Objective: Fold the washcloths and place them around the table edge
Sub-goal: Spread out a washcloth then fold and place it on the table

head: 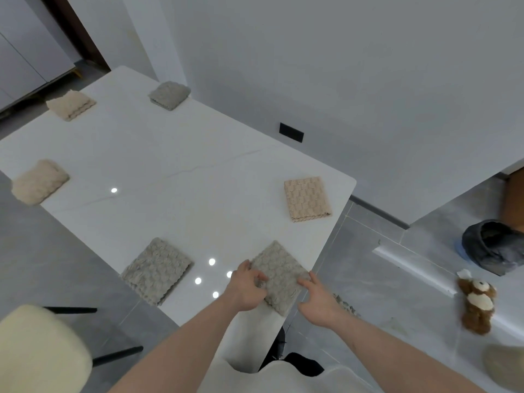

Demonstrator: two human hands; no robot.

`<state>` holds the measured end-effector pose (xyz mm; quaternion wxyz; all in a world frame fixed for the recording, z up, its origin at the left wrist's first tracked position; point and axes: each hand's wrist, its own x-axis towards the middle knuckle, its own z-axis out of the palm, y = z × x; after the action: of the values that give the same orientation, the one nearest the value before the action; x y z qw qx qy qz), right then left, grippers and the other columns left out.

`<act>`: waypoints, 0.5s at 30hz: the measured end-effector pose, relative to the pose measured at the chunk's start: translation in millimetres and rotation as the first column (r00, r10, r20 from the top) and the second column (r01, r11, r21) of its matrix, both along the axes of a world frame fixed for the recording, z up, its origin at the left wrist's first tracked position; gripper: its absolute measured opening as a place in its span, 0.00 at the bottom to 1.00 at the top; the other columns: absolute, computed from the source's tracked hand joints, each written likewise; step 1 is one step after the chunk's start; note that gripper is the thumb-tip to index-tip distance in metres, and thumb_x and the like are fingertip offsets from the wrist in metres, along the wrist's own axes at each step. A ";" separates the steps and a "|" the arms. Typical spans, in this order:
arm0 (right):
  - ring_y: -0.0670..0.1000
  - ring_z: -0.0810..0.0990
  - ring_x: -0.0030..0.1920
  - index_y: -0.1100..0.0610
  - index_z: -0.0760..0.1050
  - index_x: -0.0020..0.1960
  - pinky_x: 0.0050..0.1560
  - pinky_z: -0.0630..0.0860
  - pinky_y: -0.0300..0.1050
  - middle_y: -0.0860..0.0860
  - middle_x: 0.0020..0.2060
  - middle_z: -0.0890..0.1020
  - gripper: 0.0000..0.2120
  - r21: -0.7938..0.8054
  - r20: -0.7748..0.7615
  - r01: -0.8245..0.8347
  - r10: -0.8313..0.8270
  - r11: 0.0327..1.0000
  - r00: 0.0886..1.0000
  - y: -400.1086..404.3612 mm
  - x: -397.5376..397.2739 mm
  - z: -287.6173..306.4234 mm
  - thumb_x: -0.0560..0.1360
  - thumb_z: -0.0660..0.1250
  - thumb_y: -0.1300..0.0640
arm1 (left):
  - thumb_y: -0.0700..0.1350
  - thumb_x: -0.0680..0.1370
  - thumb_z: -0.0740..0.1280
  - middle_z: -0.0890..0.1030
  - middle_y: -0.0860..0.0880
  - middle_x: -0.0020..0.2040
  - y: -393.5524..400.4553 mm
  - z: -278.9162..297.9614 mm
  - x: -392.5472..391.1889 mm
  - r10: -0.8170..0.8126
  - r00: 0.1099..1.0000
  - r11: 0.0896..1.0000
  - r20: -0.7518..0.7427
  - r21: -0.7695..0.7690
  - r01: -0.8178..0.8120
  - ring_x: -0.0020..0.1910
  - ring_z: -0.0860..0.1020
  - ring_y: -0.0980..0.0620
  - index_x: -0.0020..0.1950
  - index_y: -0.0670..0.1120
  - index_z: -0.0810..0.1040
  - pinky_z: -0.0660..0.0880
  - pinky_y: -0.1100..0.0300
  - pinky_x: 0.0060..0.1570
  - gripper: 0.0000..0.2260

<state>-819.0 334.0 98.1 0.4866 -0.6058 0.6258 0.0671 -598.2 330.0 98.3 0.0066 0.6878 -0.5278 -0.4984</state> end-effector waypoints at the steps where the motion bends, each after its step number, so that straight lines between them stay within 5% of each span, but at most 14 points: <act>1: 0.50 0.59 0.78 0.53 0.60 0.79 0.73 0.61 0.38 0.49 0.81 0.49 0.34 0.011 0.006 0.013 -0.013 1.000 1.000 -3.0 1.1 0.7 0.75 0.65 0.60 | 0.45 0.75 0.67 0.53 0.50 0.81 -4.2 -0.1 1.0 -0.015 1.000 0.999 0.010 0.032 0.014 0.80 0.55 0.47 0.65 0.55 0.80 0.64 0.55 0.74 0.18; 3: 0.50 0.61 0.77 0.54 0.61 0.79 0.73 0.60 0.38 0.49 0.80 0.53 0.33 0.030 0.021 0.038 -0.039 0.999 0.999 -8.7 2.6 2.2 0.75 0.65 0.60 | 0.45 0.73 0.66 0.61 0.52 0.78 -10.8 -0.5 2.1 -0.049 0.999 0.994 0.003 0.095 0.048 0.77 0.61 0.48 0.63 0.54 0.81 0.66 0.56 0.73 0.19; 5: 0.49 0.62 0.77 0.56 0.60 0.79 0.74 0.61 0.39 0.48 0.79 0.56 0.33 0.016 0.015 0.053 -0.053 0.998 0.998 -11.8 2.0 2.3 0.75 0.65 0.60 | 0.44 0.72 0.65 0.71 0.53 0.66 -13.6 1.8 1.4 -0.089 0.996 0.988 -0.026 0.127 0.092 0.65 0.73 0.48 0.60 0.50 0.81 0.73 0.58 0.63 0.18; 8: 0.48 0.62 0.76 0.56 0.60 0.79 0.71 0.57 0.34 0.47 0.78 0.58 0.33 -0.084 0.010 0.047 -0.046 0.995 0.999 -12.0 -0.4 3.5 0.75 0.64 0.61 | 0.44 0.67 0.64 0.79 0.49 0.54 -12.1 6.9 -0.4 -0.082 0.994 0.989 -0.067 0.118 0.089 0.48 0.76 0.51 0.54 0.46 0.81 0.79 0.52 0.53 0.17; 12: 0.48 0.60 0.77 0.54 0.57 0.80 0.69 0.58 0.33 0.47 0.79 0.54 0.33 -0.132 0.014 -0.019 0.021 0.991 1.000 -6.0 -3.4 4.7 0.77 0.64 0.60 | 0.49 0.71 0.68 0.67 0.52 0.72 1.0 4.7 5.1 -0.097 0.994 0.992 -0.045 0.072 0.100 0.70 0.69 0.50 0.72 0.51 0.75 0.68 0.57 0.70 0.28; 15: 0.50 0.57 0.79 0.50 0.54 0.80 0.65 0.69 0.39 0.45 0.80 0.42 0.37 -0.197 -0.027 -0.075 0.071 0.977 0.997 -0.3 -0.6 5.0 0.75 0.63 0.62 | 0.53 0.69 0.64 0.54 0.50 0.80 11.8 3.4 8.3 -0.216 0.966 0.969 0.139 -0.090 0.230 0.78 0.57 0.45 0.73 0.55 0.70 0.62 0.51 0.75 0.30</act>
<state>-819.6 333.7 103.1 0.4148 -0.6733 0.6113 0.0283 -589.9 341.8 101.7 -0.0472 0.6534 -0.6267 -0.4221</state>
